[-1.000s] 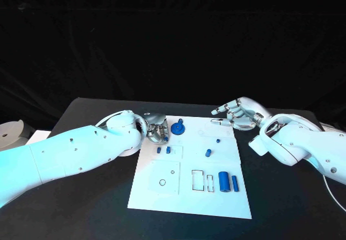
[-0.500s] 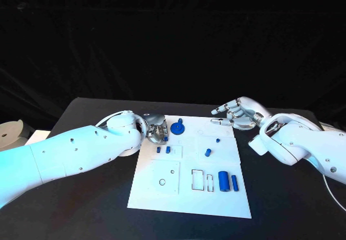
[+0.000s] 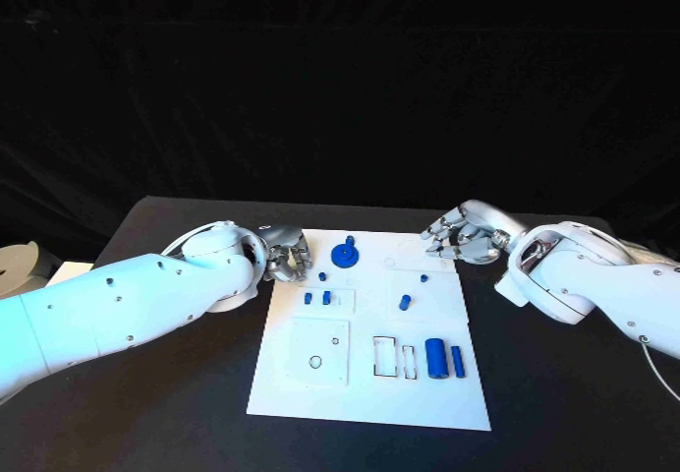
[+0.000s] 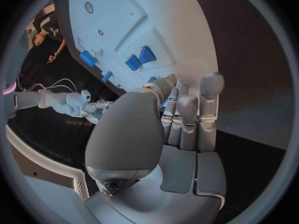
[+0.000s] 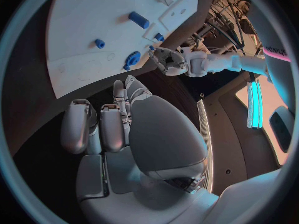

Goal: Assemble the parts on the task board

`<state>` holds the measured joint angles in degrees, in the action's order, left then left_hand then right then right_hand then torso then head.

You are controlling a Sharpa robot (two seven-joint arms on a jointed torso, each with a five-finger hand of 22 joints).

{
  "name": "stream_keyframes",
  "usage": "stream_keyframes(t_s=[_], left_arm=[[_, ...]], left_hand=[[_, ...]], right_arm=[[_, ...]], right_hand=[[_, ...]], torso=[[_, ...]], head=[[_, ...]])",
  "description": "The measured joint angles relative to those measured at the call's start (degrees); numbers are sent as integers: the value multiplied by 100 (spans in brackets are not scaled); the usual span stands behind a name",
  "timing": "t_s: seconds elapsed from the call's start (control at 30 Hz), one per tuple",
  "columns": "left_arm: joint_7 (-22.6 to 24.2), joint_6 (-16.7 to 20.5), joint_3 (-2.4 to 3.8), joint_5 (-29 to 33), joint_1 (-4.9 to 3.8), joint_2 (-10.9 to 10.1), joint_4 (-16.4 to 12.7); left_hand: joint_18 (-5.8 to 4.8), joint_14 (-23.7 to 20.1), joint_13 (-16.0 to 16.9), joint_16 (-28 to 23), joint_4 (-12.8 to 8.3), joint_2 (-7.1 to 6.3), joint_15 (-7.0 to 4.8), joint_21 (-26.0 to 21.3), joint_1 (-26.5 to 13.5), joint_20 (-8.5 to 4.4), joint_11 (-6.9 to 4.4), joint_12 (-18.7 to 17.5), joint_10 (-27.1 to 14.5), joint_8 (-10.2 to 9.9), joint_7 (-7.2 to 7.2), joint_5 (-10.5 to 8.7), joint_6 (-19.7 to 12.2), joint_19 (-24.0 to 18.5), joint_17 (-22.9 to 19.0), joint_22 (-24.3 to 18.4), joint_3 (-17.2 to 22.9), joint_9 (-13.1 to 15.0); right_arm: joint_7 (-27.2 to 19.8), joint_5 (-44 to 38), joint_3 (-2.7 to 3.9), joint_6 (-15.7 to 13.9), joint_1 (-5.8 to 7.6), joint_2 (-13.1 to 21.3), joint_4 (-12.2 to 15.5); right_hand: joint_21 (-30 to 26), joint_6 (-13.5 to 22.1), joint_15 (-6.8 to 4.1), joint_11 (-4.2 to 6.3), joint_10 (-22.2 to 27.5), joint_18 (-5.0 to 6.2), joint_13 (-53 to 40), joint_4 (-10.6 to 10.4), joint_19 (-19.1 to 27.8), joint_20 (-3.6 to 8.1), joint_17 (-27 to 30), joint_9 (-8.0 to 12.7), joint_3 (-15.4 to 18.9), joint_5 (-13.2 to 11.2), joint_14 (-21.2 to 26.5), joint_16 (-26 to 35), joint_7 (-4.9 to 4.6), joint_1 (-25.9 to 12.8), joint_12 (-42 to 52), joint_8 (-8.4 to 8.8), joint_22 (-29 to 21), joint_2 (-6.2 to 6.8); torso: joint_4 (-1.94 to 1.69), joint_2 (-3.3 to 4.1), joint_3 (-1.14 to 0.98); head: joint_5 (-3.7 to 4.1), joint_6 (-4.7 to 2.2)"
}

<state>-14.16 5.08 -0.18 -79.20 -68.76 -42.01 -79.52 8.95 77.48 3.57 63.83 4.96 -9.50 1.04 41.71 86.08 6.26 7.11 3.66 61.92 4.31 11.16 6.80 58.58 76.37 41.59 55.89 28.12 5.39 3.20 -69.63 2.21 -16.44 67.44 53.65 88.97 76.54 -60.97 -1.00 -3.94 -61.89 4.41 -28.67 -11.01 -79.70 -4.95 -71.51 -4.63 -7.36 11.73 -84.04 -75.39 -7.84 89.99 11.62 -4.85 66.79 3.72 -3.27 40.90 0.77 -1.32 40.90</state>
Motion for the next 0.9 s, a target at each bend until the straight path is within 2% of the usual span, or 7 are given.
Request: stream_keyframes(t_s=[0.03,0.07,0.2,0.37,0.6,0.73,0.9], left_arm=[[59,66,0,214,-2,-48,1],[130,142,1,468,-5,-94,1],[574,552,-1,1922,-10,-257,-26],[1388,1011,-52,4177,-9,-432,-204],[2290,1222,-105,6628,1,-641,-547],[2596,1247,-116,7402,5,-715,-687],[2809,1247,-123,7918,8,-769,-788]], left_hand=[[88,-231,0,-331,-21,0,15,-526,0,10,4,12,-43,0,8,0,9,-236,-487,-341,83,-18],[88,-315,4,-457,-27,0,20,-695,0,13,5,39,-42,0,8,0,10,-316,-675,-448,122,-29],[88,-541,22,-727,-30,0,28,-874,0,24,-3,168,11,17,9,0,10,-429,-1085,-554,184,-62],[87,-667,47,-774,-46,66,26,-944,-67,41,-26,317,79,89,9,0,10,-527,-1189,-579,200,-72],[86,-703,78,-774,-86,96,-12,-988,-175,27,-77,499,207,162,-31,-22,51,-555,-1223,-600,124,-78],[85,-703,83,-774,-103,96,-12,-988,-175,27,-78,543,208,185,-51,-22,71,-555,-1230,-603,107,-78],[85,-703,85,-774,-135,119,-12,-1002,-198,27,-97,584,227,216,-52,-22,70,-555,-1242,-609,75,-78]], right_arm=[[69,-226,1,41,-13,-7,0],[138,-452,1,82,-30,-16,1],[401,-1346,-1,269,-101,-55,38],[637,-2197,-3,504,-151,-112,108],[805,-2764,-26,771,-189,-200,124],[846,-2901,-37,867,-231,-275,97],[864,-3001,-43,928,-272,-377,38]], right_hand=[[0,-73,0,13,-111,0,290,-3,-5,-5,20,0,-128,-41,1,5,13,39,-165,0,12,44],[0,-103,0,17,-171,1,454,-11,-20,-20,28,0,-201,-57,1,5,23,10,-250,0,21,94],[0,-179,-1,24,-395,1,1083,-52,-21,-20,60,20,-529,-206,1,26,37,-105,-511,57,26,264],[0,-211,-1,15,-404,1,1405,-76,-20,-20,96,27,-709,-325,1,50,66,-200,-637,90,12,359],[-22,-231,-1,15,-404,0,1720,-67,-21,-20,138,33,-873,-395,1,72,87,-268,-726,90,-7,427],[-22,-231,-2,15,-404,1,1809,-76,-20,-20,156,34,-911,-398,1,72,87,-291,-747,90,-22,450],[-22,-231,-2,15,-404,0,1878,-66,-20,-20,170,39,-983,-422,2,94,88,-291,-747,90,-34,450]], torso=[[0,-1,-1],[0,-1,-4],[-8,-1,-2],[-22,-1,3],[-15,1,13],[-12,3,15],[-11,8,15]], head=[[14,-4],[31,-10],[83,-28],[118,-32],[136,-48],[149,-57],[153,-63]])
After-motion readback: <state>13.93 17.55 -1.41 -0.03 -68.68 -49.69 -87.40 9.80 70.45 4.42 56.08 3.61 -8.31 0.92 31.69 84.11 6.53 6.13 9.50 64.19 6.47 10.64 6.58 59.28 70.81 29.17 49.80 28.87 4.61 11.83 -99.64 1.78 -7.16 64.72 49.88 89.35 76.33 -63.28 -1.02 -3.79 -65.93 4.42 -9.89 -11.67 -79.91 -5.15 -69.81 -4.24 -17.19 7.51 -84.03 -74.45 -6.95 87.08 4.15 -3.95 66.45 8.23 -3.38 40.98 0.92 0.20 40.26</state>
